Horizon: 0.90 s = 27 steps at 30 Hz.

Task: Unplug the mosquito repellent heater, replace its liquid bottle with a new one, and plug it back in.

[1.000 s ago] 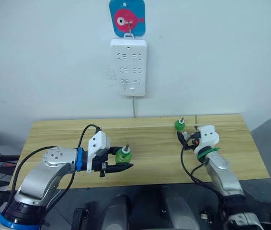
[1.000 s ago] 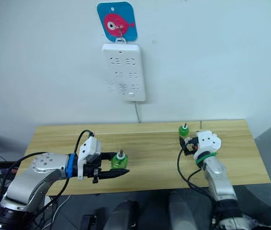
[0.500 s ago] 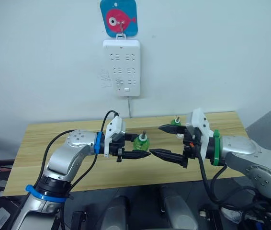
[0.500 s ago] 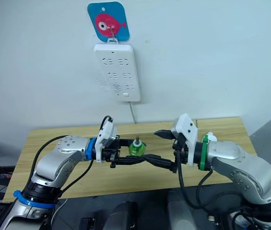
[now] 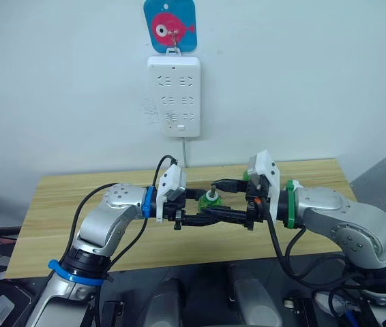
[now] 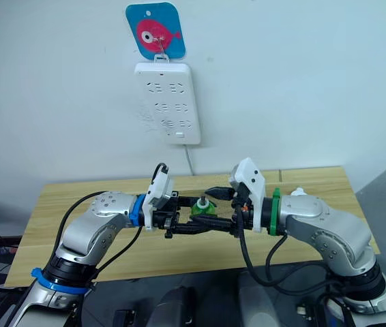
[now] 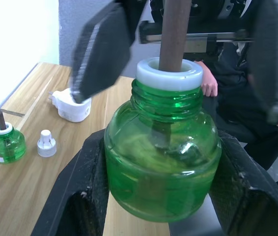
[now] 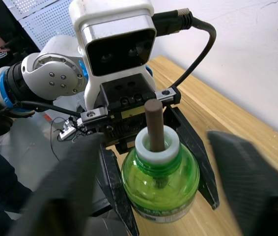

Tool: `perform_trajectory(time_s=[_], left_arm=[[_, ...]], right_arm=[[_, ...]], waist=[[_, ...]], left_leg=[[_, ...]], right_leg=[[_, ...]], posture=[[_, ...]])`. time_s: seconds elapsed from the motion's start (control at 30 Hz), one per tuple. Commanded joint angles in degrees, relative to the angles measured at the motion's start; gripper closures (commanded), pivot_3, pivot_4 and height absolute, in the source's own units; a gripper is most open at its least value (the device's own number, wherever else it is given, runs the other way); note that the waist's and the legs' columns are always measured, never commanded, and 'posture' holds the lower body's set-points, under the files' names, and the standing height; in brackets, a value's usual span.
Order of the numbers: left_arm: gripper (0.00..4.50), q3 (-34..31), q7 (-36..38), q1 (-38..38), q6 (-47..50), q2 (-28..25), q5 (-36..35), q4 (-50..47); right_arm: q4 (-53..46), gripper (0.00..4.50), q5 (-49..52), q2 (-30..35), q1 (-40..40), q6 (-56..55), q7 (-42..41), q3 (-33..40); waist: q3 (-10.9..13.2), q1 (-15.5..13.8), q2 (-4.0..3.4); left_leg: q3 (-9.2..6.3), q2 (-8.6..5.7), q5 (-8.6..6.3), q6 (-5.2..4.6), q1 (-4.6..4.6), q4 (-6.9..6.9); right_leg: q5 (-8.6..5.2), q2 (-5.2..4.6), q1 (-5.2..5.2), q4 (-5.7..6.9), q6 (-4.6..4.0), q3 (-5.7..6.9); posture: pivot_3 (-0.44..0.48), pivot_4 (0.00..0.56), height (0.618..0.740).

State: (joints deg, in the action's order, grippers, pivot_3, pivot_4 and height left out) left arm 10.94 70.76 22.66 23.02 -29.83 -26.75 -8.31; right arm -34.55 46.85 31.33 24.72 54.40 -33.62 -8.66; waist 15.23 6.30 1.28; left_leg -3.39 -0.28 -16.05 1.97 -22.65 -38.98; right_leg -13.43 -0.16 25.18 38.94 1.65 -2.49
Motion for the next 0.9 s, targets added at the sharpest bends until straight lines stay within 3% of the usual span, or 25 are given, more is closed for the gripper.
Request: perform_trajectory(time_s=[0.03, 0.17, 0.4, 0.53, 0.73, 0.9], left_arm=[[2.18, -0.1, 0.1, -0.5, -1.5, 0.6, -0.5, -0.7], [2.18, -0.1, 0.0, -0.6, -1.9, 0.9, -0.3, -0.3], [2.18, -1.4, 0.4, -1.4, -3.5, 2.1, -1.6, 1.0], [2.18, -1.7, 1.0, -1.0, -5.0, 1.9, -0.9, 2.7], [0.30, -3.0, 0.5, -2.1, -5.4, -0.6, 0.2, 6.3], [0.28, -7.9, -4.4, -4.9, 2.6, -1.3, -4.7, 3.1]], right_arm=[[-1.0, 2.36, 0.0, -0.1, 0.9, -0.1, -0.5, -0.3], [-1.1, 3.68, -0.8, 0.2, 1.0, -0.5, -1.0, -0.7], [-2.1, 3.69, -2.4, 0.5, -0.1, -1.4, -1.1, -1.3], [-2.0, 3.69, -2.8, 0.7, 0.0, -1.6, -1.1, -0.5], [-1.6, 3.69, -1.5, 1.2, -0.7, -1.3, 0.5, 4.4], [-0.6, 3.69, 5.3, -1.2, -2.6, 1.4, 7.1, 14.6]], waist=[[0.0, 0.0, 0.00], [-0.1, 0.0, 0.00], [-1.9, 0.3, 0.01], [-3.5, 0.4, 0.06], [-4.9, 0.7, 0.07], [-5.4, 1.5, 0.12]], left_leg=[[0.00, 0.00, 0.00, 0.00, 0.00, 0.00], [0.00, 0.00, 0.00, 0.00, 0.00, 0.00], [0.01, -0.01, 0.00, 0.00, -0.03, 0.00], [0.03, -0.02, 0.00, 0.00, 0.05, 0.02], [0.08, -0.02, 0.00, -0.01, 0.19, 0.02], [0.03, -0.01, -0.01, -0.01, 0.18, 0.06]], right_leg=[[0.00, 0.00, 0.00, 0.00, 0.00, -0.01], [0.00, -0.01, 0.00, 0.00, 0.00, 0.00], [0.01, -0.03, 0.04, 0.01, -0.01, 0.00], [0.00, 0.01, -0.02, 0.00, 0.00, -0.01], [-0.01, 0.19, -0.15, -0.01, 0.01, -0.04], [-0.01, 0.18, -0.14, 0.00, 0.01, -0.04]], posture=[[-0.172, 0.183, 0.740], [-0.172, 0.176, 0.740], [-0.210, 0.110, 0.740], [-0.212, 0.110, 0.740], [-0.217, 0.094, 0.740], [-0.208, 0.088, 0.740]])
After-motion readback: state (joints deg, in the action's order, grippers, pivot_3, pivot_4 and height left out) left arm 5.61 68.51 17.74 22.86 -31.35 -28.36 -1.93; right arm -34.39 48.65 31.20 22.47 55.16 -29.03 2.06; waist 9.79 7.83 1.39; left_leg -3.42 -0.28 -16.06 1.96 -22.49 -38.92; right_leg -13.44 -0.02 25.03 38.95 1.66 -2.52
